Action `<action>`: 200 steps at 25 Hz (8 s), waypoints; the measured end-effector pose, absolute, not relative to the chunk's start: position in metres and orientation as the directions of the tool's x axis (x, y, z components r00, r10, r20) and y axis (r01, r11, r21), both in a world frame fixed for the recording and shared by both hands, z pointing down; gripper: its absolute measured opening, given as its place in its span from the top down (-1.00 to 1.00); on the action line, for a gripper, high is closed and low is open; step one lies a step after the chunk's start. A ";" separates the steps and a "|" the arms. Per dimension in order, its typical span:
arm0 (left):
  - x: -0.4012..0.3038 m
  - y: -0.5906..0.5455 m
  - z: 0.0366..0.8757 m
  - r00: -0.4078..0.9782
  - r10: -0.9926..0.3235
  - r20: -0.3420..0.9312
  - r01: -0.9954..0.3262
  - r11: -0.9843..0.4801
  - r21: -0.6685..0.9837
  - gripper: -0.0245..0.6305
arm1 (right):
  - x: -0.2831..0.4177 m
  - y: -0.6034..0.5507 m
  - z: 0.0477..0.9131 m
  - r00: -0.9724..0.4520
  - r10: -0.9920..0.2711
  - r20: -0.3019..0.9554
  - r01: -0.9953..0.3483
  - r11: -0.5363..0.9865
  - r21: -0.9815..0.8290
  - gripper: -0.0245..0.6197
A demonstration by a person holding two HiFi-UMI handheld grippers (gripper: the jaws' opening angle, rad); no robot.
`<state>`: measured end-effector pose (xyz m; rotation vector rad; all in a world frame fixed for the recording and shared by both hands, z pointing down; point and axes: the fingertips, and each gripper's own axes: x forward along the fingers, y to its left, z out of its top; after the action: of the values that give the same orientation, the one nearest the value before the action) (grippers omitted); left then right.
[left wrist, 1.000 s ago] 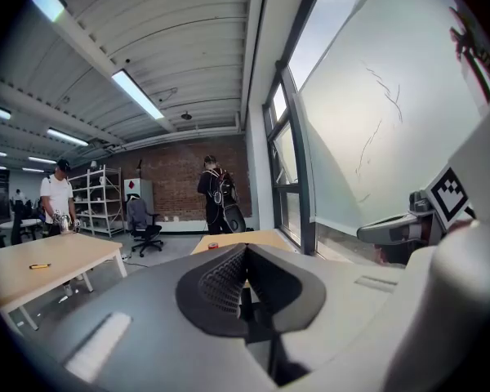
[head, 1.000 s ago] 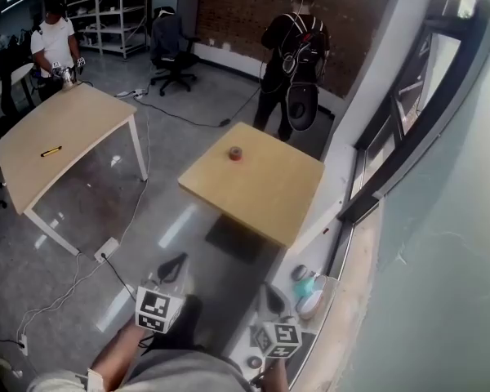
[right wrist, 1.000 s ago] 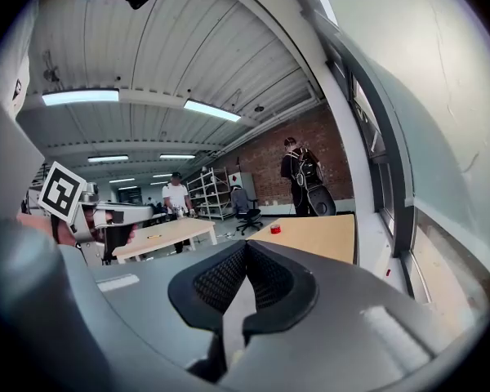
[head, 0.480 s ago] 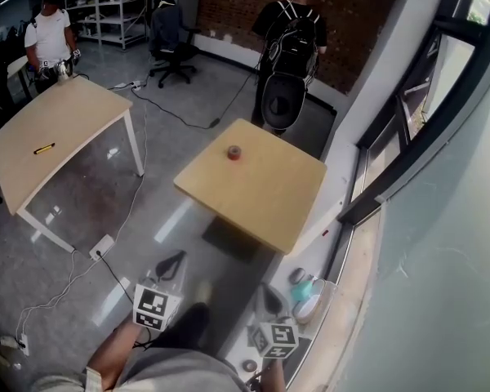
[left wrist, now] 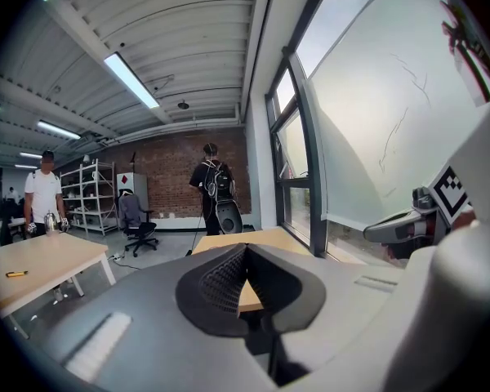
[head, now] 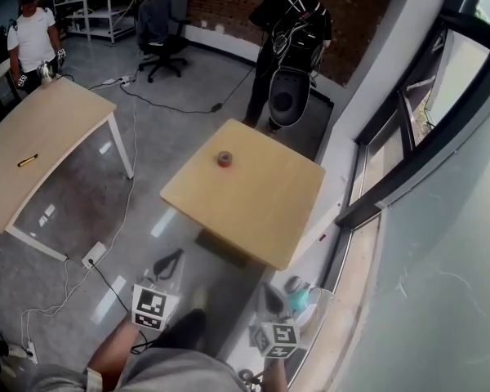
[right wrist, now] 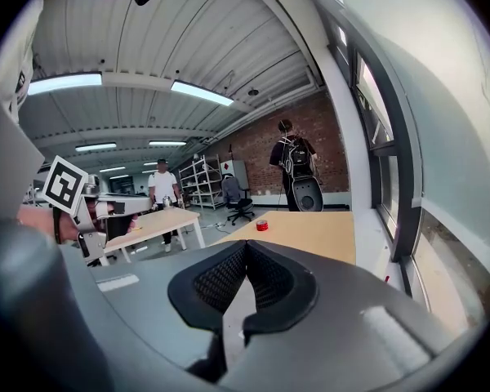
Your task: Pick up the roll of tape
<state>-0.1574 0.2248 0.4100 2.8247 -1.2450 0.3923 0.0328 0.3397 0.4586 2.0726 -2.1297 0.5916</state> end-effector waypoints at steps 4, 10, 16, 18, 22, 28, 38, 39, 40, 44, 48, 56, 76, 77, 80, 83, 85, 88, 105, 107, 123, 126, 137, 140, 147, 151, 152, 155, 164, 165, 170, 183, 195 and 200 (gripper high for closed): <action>-0.146 0.189 0.410 0.647 -0.723 0.240 -0.732 -0.678 -0.070 0.93 | 0.043 0.306 0.458 -0.064 -0.932 0.358 -0.982 -0.006 -0.191 0.88; -0.133 0.145 0.414 0.652 -0.714 0.254 -0.727 -0.684 -0.059 0.93 | 0.051 0.257 0.455 -0.070 -0.925 0.374 -0.983 -0.001 -0.185 0.88; -0.118 0.107 0.423 0.662 -0.699 0.269 -0.717 -0.696 -0.042 0.93 | 0.063 0.210 0.456 -0.073 -0.922 0.379 -0.984 0.005 -0.179 0.88; -0.114 0.092 0.427 0.662 -0.697 0.274 -0.717 -0.696 -0.040 0.93 | 0.067 0.196 0.459 -0.072 -0.920 0.386 -0.984 0.003 -0.175 0.88; -0.107 0.064 0.432 0.663 -0.694 0.282 -0.715 -0.698 -0.037 0.93 | 0.073 0.170 0.462 -0.069 -0.916 0.395 -0.985 -0.001 -0.173 0.88; -0.091 0.036 0.443 0.680 -0.672 0.292 -0.698 -0.716 -0.021 0.93 | 0.084 0.140 0.467 -0.047 -0.917 0.396 -0.984 -0.026 -0.176 0.88; -0.065 -0.001 0.476 0.688 -0.645 0.332 -0.681 -0.732 -0.009 0.93 | 0.104 0.108 0.496 -0.040 -0.900 0.434 -0.985 -0.038 -0.171 0.88; -0.063 -0.006 0.480 0.686 -0.647 0.334 -0.684 -0.730 -0.008 0.93 | 0.106 0.103 0.498 -0.041 -0.904 0.427 -0.985 -0.035 -0.169 0.88; -0.061 -0.011 0.484 0.684 -0.648 0.337 -0.686 -0.728 -0.008 0.93 | 0.108 0.098 0.498 -0.039 -0.907 0.418 -0.986 -0.034 -0.164 0.88; -0.049 -0.027 0.495 0.684 -0.647 0.337 -0.685 -0.728 -0.008 0.93 | 0.117 0.082 0.513 -0.053 -0.898 0.438 -0.987 -0.020 -0.162 0.88; -0.043 -0.041 0.506 0.677 -0.651 0.343 -0.693 -0.721 0.001 0.93 | 0.121 0.058 0.516 -0.062 -0.902 0.427 -0.988 -0.004 -0.152 0.88; -0.040 -0.072 0.541 0.647 -0.668 0.366 -0.720 -0.694 0.004 0.93 | 0.125 0.024 0.548 -0.100 -0.893 0.439 -0.987 0.032 -0.159 0.88; 0.005 -0.144 0.606 0.596 -0.697 0.399 -0.765 -0.643 0.020 0.93 | 0.164 -0.035 0.613 -0.181 -0.857 0.483 -0.974 0.088 -0.208 0.88; 0.006 -0.146 0.609 0.593 -0.698 0.403 -0.768 -0.640 0.023 0.93 | 0.167 -0.037 0.614 -0.178 -0.860 0.479 -0.975 0.088 -0.206 0.88; 0.009 -0.153 0.617 0.584 -0.698 0.414 -0.773 -0.633 0.023 0.92 | 0.173 -0.041 0.620 -0.180 -0.856 0.484 -0.974 0.085 -0.211 0.88; 0.016 -0.162 0.623 0.581 -0.696 0.421 -0.774 -0.633 0.023 0.92 | 0.182 -0.047 0.625 -0.179 -0.852 0.491 -0.974 0.082 -0.212 0.88; 0.020 -0.168 0.626 0.579 -0.695 0.426 -0.775 -0.632 0.023 0.92 | 0.185 -0.051 0.627 -0.180 -0.850 0.495 -0.974 0.083 -0.212 0.88; 0.020 -0.175 0.636 0.579 -0.692 0.432 -0.775 -0.631 0.028 0.90 | 0.184 -0.058 0.632 -0.178 -0.850 0.495 -0.974 0.082 -0.210 0.88; 0.052 -0.217 0.672 0.568 -0.666 0.484 -0.760 -0.650 -0.002 0.14 | 0.202 -0.102 0.652 -0.204 -0.835 0.511 -0.968 0.095 -0.231 0.88; 0.053 -0.219 0.675 0.569 -0.663 0.487 -0.759 -0.652 0.000 0.10 | 0.203 -0.106 0.654 -0.209 -0.833 0.512 -0.968 0.101 -0.232 0.88; 0.078 -0.233 0.701 0.593 -0.606 0.531 -0.719 -0.695 0.009 -0.23 | 0.223 -0.131 0.667 -0.226 -0.818 0.529 -0.961 0.099 -0.257 0.88; 0.083 -0.237 0.699 0.596 -0.606 0.527 -0.710 -0.705 -0.007 -0.33 | 0.226 -0.134 0.667 -0.226 -0.816 0.532 -0.962 0.100 -0.255 0.88; 0.095 -0.248 0.708 0.600 -0.563 0.568 -0.694 -0.720 0.019 -0.44 | 0.233 -0.148 0.666 -0.231 -0.809 0.540 -0.961 0.104 -0.256 0.88; 0.093 -0.252 0.710 0.581 -0.567 0.585 -0.703 -0.711 0.008 -0.43 | 0.236 -0.148 0.669 -0.220 -0.814 0.538 -0.961 0.088 -0.260 0.88; 0.089 -0.259 0.714 0.550 -0.578 0.603 -0.717 -0.696 -0.013 -0.22 | 0.238 -0.149 0.672 -0.213 -0.812 0.543 -0.963 0.079 -0.258 0.88; 0.089 -0.261 0.711 0.548 -0.580 0.603 -0.719 -0.695 -0.015 -0.11 | 0.237 -0.150 0.671 -0.211 -0.817 0.537 -0.962 0.077 -0.261 0.88; 0.089 -0.261 0.711 0.549 -0.578 0.604 -0.718 -0.696 -0.013 -0.11 | 0.237 -0.151 0.671 -0.211 -0.816 0.538 -0.962 0.077 -0.261 0.88; 0.089 -0.261 0.711 0.550 -0.577 0.604 -0.717 -0.697 -0.013 -0.11 | 0.235 -0.151 0.672 -0.211 -0.813 0.542 -0.963 0.077 -0.259 0.88; 0.089 -0.260 0.712 0.547 -0.581 0.603 -0.716 -0.698 -0.022 -0.11 | 0.237 -0.149 0.669 -0.203 -0.820 0.535 -0.966 0.079 -0.245 0.88; 0.089 -0.259 0.711 0.546 -0.585 0.601 -0.717 -0.697 -0.027 -0.11 | 0.238 -0.148 0.668 -0.203 -0.821 0.534 -0.966 0.079 -0.245 0.88; 0.090 -0.256 0.698 0.556 -0.598 0.578 -0.708 -0.704 -0.047 -0.11 | 0.238 -0.145 0.660 -0.207 -0.822 0.530 -0.968 0.095 -0.231 0.88; 0.082 -0.241 0.629 0.579 -0.630 0.518 -0.712 -0.700 -0.055 -0.11 | 0.230 -0.140 0.611 -0.197 -0.859 0.472 -0.971 0.103 -0.218 0.88; 0.074 -0.217 0.555 0.604 -0.655 0.454 -0.708 -0.703 -0.071 -0.11 | 0.221 -0.128 0.553 -0.180 -0.896 0.407 -0.976 0.110 -0.189 0.88; 0.072 -0.204 0.530 0.617 -0.659 0.431 -0.701 -0.708 -0.079 -0.11 | 0.217 -0.117 0.538 -0.174 -0.902 0.396 -0.976 0.103 -0.194 0.88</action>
<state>0.0716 -0.2037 0.5299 2.7362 -1.1544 0.6690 0.2171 -0.1167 0.5382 1.8947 -2.1937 0.6196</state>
